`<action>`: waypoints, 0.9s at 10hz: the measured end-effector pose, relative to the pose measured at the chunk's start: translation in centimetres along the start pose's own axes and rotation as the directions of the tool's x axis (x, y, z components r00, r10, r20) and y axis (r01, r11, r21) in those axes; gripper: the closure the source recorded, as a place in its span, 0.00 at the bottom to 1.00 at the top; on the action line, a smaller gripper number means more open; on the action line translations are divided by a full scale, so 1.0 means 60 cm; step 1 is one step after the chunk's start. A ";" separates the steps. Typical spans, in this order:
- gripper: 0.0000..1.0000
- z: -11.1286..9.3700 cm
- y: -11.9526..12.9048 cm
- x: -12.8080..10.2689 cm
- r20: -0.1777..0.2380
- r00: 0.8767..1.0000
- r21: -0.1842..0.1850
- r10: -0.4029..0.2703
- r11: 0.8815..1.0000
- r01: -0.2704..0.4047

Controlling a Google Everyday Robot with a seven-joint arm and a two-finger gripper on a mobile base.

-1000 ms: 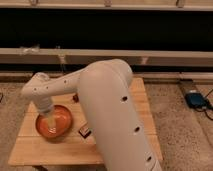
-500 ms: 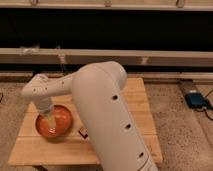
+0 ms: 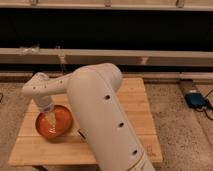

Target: Push the ceramic bowl across the table

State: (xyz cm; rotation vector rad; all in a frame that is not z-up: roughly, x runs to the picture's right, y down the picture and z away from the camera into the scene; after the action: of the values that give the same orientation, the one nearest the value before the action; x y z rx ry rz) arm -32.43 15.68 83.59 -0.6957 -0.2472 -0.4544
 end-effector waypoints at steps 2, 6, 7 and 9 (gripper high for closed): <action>0.30 0.006 -0.014 -0.002 -0.001 1.000 0.000 -0.003 1.000 0.003; 0.30 0.004 -0.049 -0.004 -0.005 1.000 0.016 -0.005 1.000 0.005; 0.30 0.000 -0.061 -0.003 -0.006 1.000 0.025 -0.003 1.000 0.003; 0.30 -0.008 -0.089 0.009 -0.006 1.000 0.043 0.011 0.999 -0.011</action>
State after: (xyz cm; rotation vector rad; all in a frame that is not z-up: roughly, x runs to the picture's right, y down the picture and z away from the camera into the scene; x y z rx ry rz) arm -34.49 11.57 86.38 -0.6536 -0.2464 -0.4393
